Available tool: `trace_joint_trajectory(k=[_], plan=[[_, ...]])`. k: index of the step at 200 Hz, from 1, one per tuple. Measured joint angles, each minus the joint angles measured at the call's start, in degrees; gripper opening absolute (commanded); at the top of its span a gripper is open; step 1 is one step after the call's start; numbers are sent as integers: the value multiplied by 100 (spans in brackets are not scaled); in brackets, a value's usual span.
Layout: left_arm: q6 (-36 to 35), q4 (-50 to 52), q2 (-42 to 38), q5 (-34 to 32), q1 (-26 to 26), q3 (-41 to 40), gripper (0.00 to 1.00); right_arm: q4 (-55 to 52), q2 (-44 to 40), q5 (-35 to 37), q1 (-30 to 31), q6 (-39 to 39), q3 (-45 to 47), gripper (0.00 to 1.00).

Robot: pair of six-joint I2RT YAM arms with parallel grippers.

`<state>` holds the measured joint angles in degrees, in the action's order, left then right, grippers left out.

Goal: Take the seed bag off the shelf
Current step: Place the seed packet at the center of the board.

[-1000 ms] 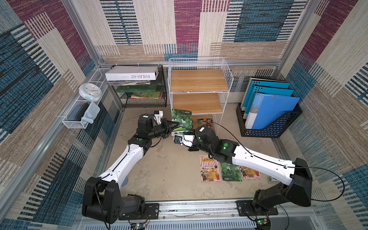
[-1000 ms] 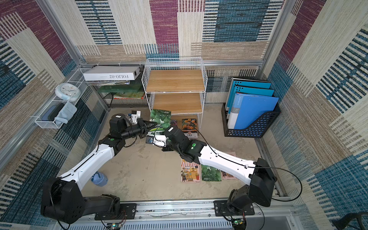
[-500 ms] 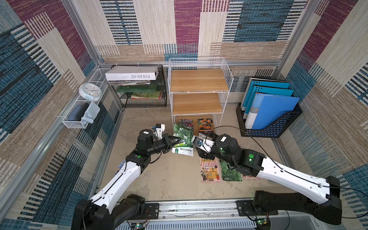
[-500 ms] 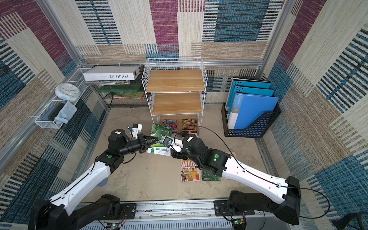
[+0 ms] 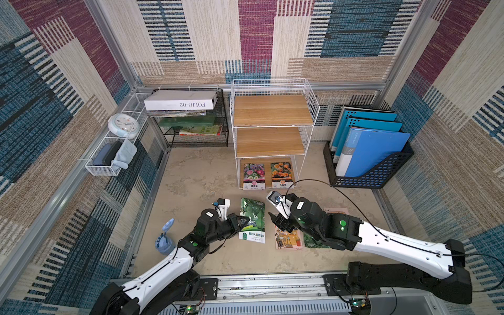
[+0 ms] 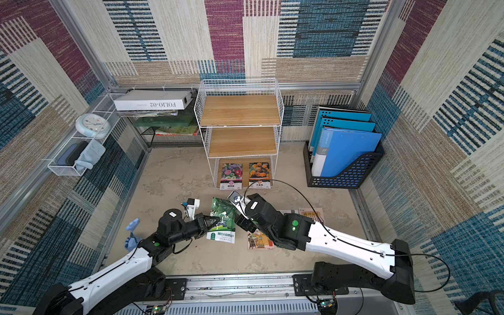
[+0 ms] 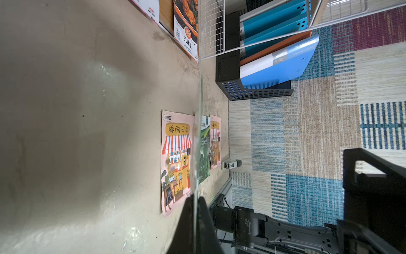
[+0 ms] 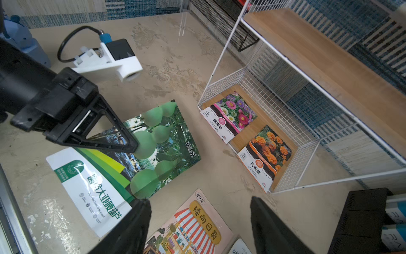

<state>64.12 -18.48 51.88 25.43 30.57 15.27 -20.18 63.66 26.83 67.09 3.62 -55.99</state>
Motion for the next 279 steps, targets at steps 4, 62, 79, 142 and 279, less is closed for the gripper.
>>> trace_joint_trajectory(k=[4, 62, 79, 142, 279], plan=[[0, -66, 48, -46, 61, -24, 0, 0, -15, 17, 0, -70, 20, 75], [22, -1102, 929, -557, 417, -450, 0, 44, -269, 166, 13, -675, 262, 75], [39, -1425, 1276, -621, 540, -533, 0, 50, -299, 208, 13, -739, 330, 75], [46, -2455, 2430, -894, 778, -374, 0, 57, -411, 275, 13, -870, 470, 75], [39, -2363, 2463, -1237, 903, -258, 0, 46, -516, 400, 13, -866, 522, 75]])
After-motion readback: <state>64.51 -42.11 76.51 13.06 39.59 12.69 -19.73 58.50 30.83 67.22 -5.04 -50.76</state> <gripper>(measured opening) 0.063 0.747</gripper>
